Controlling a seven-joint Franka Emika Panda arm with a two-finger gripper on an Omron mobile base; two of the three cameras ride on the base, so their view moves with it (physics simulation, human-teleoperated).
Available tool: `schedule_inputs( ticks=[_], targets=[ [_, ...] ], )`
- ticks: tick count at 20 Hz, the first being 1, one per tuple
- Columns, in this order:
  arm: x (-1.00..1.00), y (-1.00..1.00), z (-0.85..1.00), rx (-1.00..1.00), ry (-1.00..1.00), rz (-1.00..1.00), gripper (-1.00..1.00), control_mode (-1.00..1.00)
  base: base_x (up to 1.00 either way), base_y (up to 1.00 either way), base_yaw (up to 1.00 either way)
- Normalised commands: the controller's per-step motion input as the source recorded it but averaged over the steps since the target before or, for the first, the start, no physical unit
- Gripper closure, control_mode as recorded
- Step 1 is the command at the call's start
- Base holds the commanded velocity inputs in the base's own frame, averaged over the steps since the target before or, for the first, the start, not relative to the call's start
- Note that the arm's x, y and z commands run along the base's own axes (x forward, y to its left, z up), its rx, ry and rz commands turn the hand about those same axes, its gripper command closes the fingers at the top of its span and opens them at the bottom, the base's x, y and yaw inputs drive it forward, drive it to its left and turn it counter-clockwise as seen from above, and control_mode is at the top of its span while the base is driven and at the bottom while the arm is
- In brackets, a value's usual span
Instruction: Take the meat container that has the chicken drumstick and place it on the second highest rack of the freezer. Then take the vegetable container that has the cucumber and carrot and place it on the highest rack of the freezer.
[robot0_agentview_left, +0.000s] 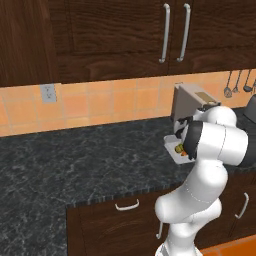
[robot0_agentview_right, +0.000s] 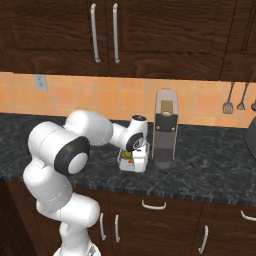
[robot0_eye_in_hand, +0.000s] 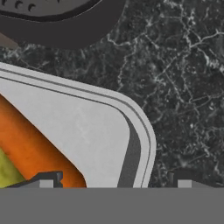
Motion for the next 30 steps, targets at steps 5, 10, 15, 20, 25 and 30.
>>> schedule_inputs(
  ticks=[5, 10, 15, 20, 25, 30],
  targets=[
    [-0.07, -0.02, 0.00, 0.00, 0.00, -0.03, -1.00, -1.00, 0.00, 0.00, 0.00],
    [-0.19, -0.02, 0.00, 0.00, 0.00, -0.04, -1.00, -1.00, 0.00, 0.00, 0.00],
    [-0.08, -0.02, 0.00, 0.00, 0.01, -0.05, -1.00, -1.00, 0.00, 0.00, 0.00],
    [0.00, -0.02, -0.06, 0.00, 0.09, -0.07, -1.00, -1.00, 0.00, 0.00, 0.00],
    [-0.03, -0.12, -0.20, 0.00, 0.07, -0.07, -1.00, -1.00, 0.00, 0.00, 0.00],
    [-0.01, -0.02, -0.21, 0.00, 0.01, -0.05, -1.00, -1.00, 0.00, 0.00, 0.00]
  ],
)
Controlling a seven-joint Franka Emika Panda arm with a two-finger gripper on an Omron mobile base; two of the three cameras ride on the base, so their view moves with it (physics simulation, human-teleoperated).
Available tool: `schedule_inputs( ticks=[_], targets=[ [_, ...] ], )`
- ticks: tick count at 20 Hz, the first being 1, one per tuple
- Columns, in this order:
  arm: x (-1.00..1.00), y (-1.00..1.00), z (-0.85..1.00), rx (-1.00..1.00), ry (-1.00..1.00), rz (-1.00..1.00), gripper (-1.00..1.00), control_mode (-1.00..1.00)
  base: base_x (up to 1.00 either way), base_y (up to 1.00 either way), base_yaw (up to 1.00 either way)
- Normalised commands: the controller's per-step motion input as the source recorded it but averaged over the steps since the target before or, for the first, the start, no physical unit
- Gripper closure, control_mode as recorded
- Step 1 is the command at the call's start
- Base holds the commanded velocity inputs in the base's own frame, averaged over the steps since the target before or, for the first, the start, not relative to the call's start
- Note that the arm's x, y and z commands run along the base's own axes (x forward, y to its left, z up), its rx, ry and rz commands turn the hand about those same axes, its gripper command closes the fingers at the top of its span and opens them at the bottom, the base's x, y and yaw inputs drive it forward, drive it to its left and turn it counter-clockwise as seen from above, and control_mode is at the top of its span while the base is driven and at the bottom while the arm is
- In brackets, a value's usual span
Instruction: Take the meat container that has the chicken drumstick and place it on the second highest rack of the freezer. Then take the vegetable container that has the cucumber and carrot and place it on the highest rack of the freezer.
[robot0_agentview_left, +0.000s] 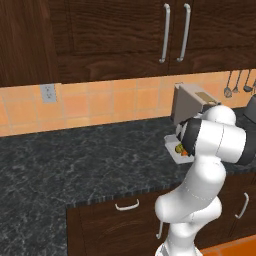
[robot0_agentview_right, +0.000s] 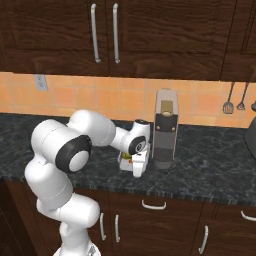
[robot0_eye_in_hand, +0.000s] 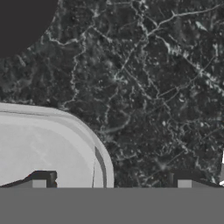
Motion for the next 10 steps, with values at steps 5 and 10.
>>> schedule_inputs(
  ticks=[5, 10],
  targets=[
    [0.00, 0.00, -0.22, 0.00, -0.01, 0.00, -1.00, -1.00, 0.00, 0.00, 0.00],
    [0.00, 0.00, 0.00, 0.00, 0.00, 0.00, -1.00, -1.00, 0.00, 0.00, 0.00]
  ],
)
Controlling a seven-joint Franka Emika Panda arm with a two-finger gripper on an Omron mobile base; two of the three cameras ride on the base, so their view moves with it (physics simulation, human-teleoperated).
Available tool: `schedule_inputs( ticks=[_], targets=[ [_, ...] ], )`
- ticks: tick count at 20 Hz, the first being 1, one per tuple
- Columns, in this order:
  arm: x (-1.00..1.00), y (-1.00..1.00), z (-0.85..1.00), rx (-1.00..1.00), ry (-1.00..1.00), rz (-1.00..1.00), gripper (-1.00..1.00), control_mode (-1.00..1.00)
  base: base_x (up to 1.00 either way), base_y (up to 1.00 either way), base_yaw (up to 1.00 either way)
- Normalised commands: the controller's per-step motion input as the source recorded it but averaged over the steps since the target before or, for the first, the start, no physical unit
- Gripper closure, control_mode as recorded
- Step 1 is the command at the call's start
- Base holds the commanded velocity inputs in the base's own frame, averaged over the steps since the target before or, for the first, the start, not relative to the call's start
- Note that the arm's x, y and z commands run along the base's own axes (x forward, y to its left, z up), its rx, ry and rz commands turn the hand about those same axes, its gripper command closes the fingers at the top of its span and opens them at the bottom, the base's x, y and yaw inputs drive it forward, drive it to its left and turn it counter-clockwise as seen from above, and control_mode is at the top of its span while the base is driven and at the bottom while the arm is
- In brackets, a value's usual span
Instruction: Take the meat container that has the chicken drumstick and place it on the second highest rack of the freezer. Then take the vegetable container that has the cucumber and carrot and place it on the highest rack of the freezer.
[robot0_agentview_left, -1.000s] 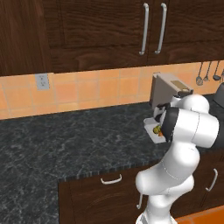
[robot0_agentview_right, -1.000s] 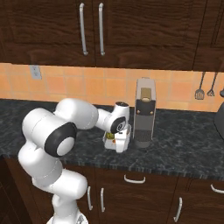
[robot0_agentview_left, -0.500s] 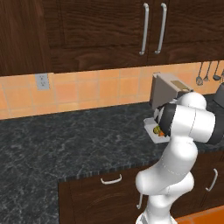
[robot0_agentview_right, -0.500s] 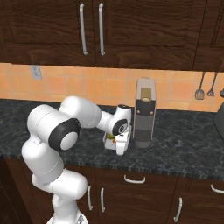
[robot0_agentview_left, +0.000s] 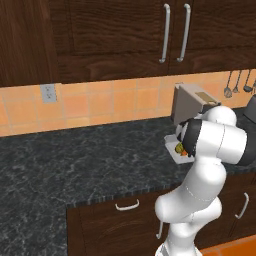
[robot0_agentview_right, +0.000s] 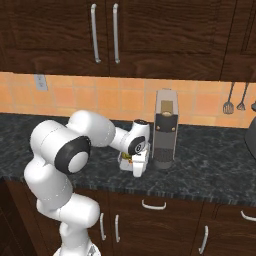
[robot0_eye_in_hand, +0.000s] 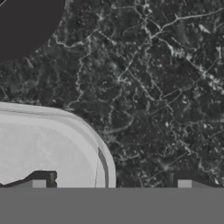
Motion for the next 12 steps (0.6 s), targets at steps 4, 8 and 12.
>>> schedule_inputs(
  ticks=[4, 8, 12],
  targets=[
    [0.00, 0.00, 0.00, 0.00, 0.00, 0.00, 1.00, -1.00, 0.00, 0.00, 0.00],
    [0.00, 0.00, 0.00, 0.00, 0.00, 0.00, 1.00, -1.00, 0.00, 0.00, 0.00],
    [0.00, 0.00, 0.00, 0.00, 0.00, 0.00, 1.00, -1.00, 0.00, 0.00, 0.00]
  ],
)
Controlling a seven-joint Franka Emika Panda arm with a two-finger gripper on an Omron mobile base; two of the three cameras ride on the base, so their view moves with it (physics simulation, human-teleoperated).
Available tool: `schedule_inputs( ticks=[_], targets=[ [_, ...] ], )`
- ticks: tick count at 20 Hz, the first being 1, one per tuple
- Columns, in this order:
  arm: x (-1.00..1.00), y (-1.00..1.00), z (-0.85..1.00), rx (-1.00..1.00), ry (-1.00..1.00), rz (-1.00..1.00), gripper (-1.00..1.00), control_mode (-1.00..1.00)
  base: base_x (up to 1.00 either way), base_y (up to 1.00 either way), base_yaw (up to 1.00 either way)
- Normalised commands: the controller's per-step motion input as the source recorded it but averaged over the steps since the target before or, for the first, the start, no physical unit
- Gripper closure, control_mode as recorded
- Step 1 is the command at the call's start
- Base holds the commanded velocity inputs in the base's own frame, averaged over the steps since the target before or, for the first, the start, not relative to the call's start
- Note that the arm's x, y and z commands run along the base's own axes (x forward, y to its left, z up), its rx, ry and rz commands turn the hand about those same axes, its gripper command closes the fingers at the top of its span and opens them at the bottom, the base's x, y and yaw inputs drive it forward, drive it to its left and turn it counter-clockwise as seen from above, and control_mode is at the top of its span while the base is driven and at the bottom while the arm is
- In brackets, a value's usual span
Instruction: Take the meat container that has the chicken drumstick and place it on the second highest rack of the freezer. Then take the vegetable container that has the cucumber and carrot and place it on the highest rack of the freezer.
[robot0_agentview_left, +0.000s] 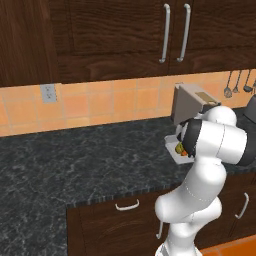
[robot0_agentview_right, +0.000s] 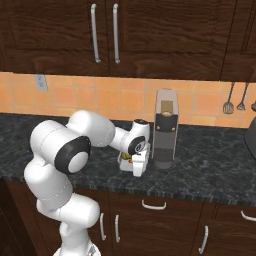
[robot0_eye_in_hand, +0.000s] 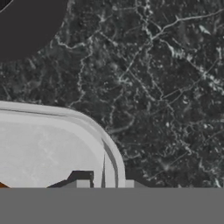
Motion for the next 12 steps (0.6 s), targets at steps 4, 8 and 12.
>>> schedule_inputs(
  ticks=[4, 8, 12],
  targets=[
    [0.00, 0.00, 0.00, 0.00, 0.00, 0.00, 1.00, -1.00, 0.00, 0.00, 0.00],
    [-0.04, 0.00, 0.02, 0.00, 0.00, 0.00, 1.00, -1.00, 0.00, 0.00, 0.00],
    [-0.26, 0.00, 0.35, 0.00, -0.02, 0.00, 1.00, -1.00, 0.00, 0.00, 0.00]
  ],
)
